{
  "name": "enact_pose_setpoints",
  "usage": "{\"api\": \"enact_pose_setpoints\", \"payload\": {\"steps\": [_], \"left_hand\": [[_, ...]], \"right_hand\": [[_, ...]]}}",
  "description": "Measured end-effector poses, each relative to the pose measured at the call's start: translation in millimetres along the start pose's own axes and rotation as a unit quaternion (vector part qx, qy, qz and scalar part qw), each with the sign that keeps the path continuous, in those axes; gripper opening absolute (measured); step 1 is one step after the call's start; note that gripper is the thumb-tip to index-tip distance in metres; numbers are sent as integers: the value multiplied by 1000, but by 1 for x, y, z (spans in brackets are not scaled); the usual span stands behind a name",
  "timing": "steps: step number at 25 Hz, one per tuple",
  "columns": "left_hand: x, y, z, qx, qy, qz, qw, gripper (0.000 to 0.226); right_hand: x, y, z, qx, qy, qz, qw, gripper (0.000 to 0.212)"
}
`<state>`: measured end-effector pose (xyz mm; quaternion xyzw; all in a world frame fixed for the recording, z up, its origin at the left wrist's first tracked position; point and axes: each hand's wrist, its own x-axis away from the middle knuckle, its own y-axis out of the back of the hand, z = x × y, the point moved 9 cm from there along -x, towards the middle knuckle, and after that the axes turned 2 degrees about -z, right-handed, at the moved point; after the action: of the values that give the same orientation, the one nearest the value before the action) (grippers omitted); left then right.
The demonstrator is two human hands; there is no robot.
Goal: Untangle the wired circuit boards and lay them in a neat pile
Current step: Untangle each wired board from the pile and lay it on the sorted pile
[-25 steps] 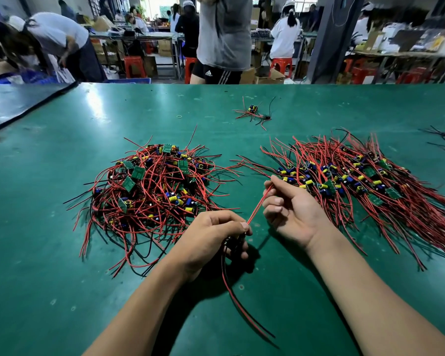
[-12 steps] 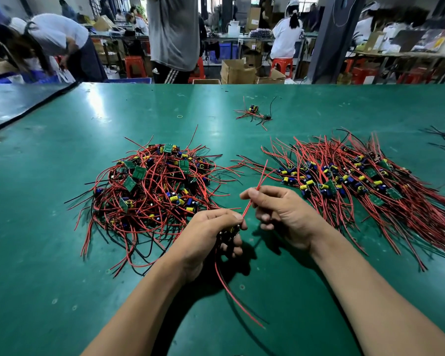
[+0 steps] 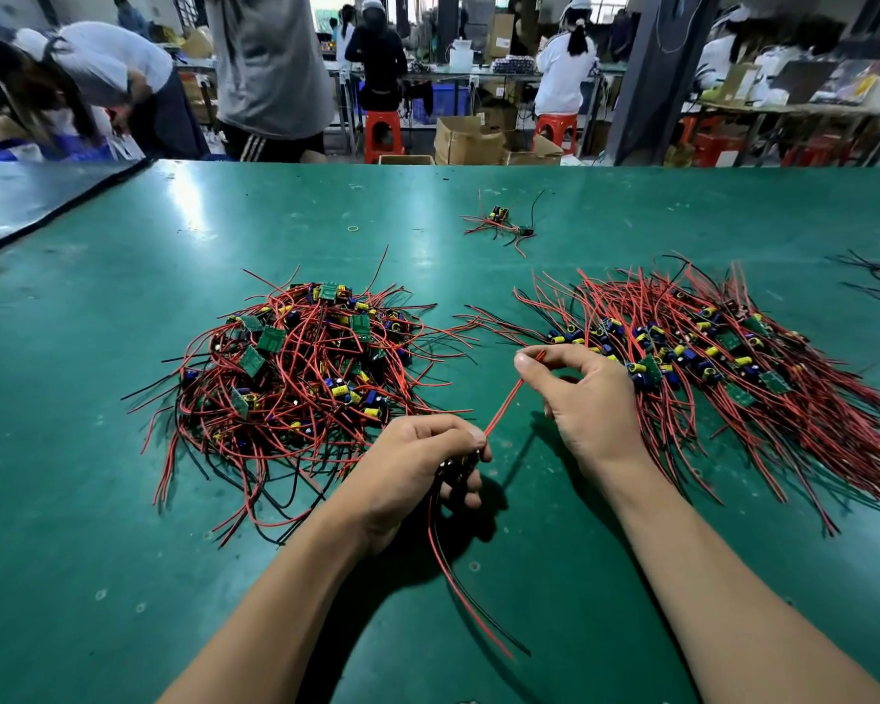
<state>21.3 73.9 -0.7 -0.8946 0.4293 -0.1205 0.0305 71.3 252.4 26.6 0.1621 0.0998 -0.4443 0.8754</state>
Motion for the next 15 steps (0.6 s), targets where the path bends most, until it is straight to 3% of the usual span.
{"api": "enact_pose_setpoints", "payload": {"steps": [3, 5, 7, 10, 13, 15], "left_hand": [[1, 1, -1, 2, 1, -3, 1000, 22], [2, 1, -1, 5, 1, -5, 1000, 21], [2, 2, -1, 2, -1, -6, 1000, 23], [3, 1, 0, 3, 2, 0, 1000, 23], [4, 1, 0, -10, -4, 3, 1000, 23], [3, 1, 0, -14, -7, -1, 1000, 23]], "right_hand": [[2, 8, 16, 58, 80, -31, 995, 6], [1, 5, 12, 44, 55, -17, 997, 12], [0, -5, -11, -114, -99, 24, 988, 28], [16, -29, -33, -333, -339, 87, 876, 39], [26, -38, -30, -415, -408, 125, 804, 32], [26, -38, -26, -408, -397, 128, 812, 30]]}}
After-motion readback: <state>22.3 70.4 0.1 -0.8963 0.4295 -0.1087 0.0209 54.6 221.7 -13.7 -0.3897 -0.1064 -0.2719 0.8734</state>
